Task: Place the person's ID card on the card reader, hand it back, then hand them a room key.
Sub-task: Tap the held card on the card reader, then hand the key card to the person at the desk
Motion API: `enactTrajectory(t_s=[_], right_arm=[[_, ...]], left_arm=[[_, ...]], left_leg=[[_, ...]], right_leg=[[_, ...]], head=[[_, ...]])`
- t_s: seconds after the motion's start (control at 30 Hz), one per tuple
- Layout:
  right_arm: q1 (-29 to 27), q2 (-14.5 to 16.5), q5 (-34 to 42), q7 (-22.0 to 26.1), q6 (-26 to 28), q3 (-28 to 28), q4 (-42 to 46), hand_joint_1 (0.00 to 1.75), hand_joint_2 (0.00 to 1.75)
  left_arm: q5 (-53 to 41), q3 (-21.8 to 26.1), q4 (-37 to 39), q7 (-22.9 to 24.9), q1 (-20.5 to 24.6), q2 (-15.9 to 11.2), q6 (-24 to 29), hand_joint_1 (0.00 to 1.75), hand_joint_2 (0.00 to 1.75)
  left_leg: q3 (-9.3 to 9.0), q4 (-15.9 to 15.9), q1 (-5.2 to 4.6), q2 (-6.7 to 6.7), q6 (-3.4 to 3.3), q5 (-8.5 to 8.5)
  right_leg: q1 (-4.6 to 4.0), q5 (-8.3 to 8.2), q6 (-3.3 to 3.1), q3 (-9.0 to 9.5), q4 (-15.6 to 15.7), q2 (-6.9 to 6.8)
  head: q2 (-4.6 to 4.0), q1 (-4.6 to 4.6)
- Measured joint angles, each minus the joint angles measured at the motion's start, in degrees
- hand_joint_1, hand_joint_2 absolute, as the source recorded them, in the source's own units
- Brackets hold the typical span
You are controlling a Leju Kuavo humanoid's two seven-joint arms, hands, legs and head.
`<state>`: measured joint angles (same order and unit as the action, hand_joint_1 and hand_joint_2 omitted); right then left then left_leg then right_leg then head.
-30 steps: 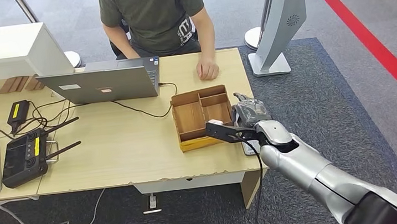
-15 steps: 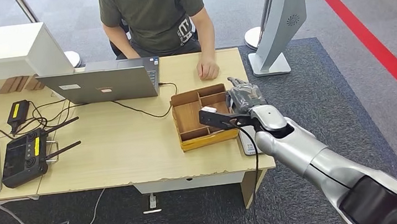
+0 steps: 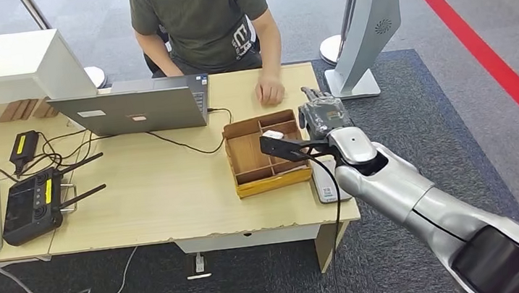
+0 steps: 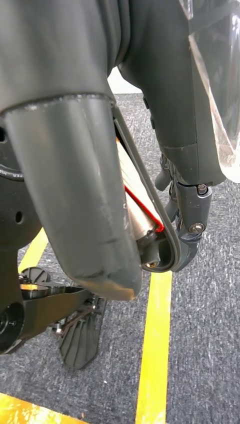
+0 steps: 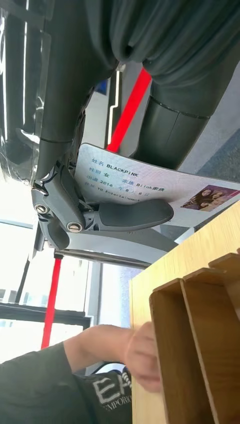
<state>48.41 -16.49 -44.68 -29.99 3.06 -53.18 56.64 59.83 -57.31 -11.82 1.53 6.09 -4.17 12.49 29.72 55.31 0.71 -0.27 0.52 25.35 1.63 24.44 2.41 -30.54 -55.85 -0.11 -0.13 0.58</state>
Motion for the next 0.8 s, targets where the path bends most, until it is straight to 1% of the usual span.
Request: enactTrajectory(t_s=[0.13, 0.37, 0.57, 0.8], right_arm=[[-2.54, -1.76, -2.55, -1.12, -0.14, 1.92, 1.87, 1.75, 1.75], [-6.06, -4.40, -5.98, -2.12, -3.08, 6.23, 5.25, 1.75, 1.75], [-8.85, -5.39, -7.68, -1.95, -3.50, 9.52, 6.56, 1.75, 1.75], [-11.51, -5.89, -8.63, -0.32, -4.44, 12.40, 7.58, 1.75, 1.75]], left_arm=[[0.27, 0.00, 0.00, 0.28, -0.04, 0.00, -0.01, 0.00, 0.00], [1.06, 0.00, 0.00, 0.50, -0.05, -0.01, 0.20, 0.00, 0.00], [1.32, 0.00, 0.00, 0.50, -0.04, 0.00, 0.20, 0.00, 0.00], [0.91, 0.00, 0.00, 0.19, -0.01, -0.07, -0.24, 0.00, 0.00]], left_leg=[[0.02, 0.00, -0.01, 0.01, 0.00, 0.00], [0.02, 0.00, -0.01, 0.01, 0.00, 0.00], [0.02, 0.00, 0.00, 0.01, 0.00, 0.00], [0.04, 0.00, 0.00, 0.01, 0.00, 0.00]], right_leg=[[0.00, 0.00, 0.00, 0.00, 0.00, 0.00], [0.00, 0.00, 0.00, -0.01, 0.01, 0.00], [0.00, 0.00, 0.00, -0.02, 0.01, 0.00], [0.00, 0.00, 0.00, -0.01, 0.01, 0.00]], head=[[0.00, 0.00], [-0.01, -0.01], [-0.01, -0.01], [0.00, 0.00]])
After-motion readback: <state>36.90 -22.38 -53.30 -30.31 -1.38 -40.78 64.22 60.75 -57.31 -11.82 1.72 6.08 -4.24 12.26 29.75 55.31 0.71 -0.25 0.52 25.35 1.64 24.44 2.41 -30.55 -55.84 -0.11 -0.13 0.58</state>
